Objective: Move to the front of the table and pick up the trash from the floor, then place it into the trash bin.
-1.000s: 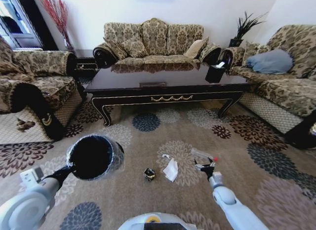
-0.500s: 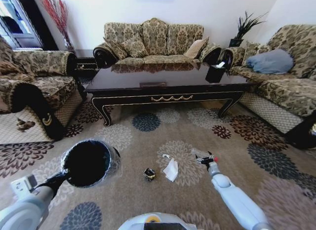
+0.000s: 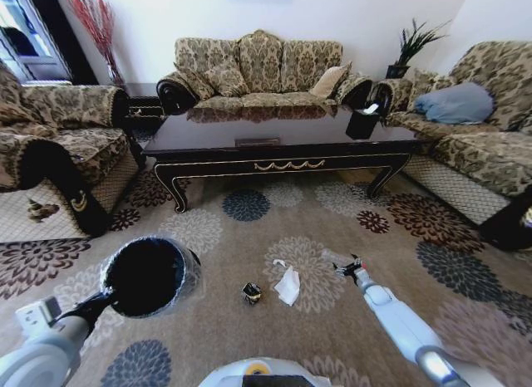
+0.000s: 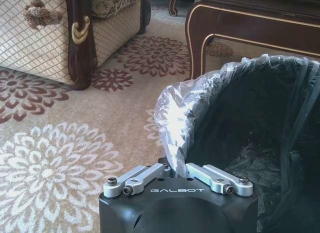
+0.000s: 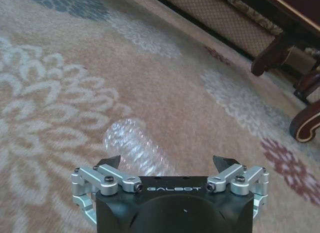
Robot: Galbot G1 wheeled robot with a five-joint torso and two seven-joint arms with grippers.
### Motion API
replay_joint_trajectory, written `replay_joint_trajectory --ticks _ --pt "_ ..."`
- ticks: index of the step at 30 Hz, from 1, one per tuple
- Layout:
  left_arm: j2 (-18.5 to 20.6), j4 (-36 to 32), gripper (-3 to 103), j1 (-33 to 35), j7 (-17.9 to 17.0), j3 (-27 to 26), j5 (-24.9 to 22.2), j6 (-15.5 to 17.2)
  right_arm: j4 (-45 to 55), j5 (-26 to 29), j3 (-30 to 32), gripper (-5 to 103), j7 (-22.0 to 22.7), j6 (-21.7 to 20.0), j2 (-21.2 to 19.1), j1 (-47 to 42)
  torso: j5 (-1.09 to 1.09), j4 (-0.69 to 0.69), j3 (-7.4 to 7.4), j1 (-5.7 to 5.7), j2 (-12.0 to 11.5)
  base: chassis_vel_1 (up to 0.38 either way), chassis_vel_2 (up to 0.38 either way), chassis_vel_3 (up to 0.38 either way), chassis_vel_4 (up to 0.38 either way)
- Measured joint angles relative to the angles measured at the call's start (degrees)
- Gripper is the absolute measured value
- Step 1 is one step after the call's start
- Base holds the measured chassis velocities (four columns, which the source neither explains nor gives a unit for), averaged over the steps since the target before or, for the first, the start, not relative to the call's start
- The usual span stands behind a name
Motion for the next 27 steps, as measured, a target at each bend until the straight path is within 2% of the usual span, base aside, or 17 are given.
replay_joint_trajectory --ticks 3,7,27 --pt "0.07 0.01 0 0.15 0.00 -0.13 0.02 0.00 -2.29 -4.43 -1.26 100 3.09 -0.14 1.22 2.09 0.00 0.00 0.00 0.00 0.00 0.000 0.000 0.000 0.000" --pt "0.38 -0.05 0 0.43 0.00 -0.35 0.00 0.00 -4.01 -7.50 -2.74 100 5.13 -0.67 1.79 3.18 0.00 0.00 0.00 0.00 0.00 0.000 0.000 0.000 0.000" --pt "0.06 -0.07 0 0.59 0.01 0.41 0.96 0.01 -8.63 -10.93 -3.53 100 7.62 -3.57 4.31 4.61 0.00 0.00 0.00 0.00 0.00 0.000 0.000 0.000 0.000"
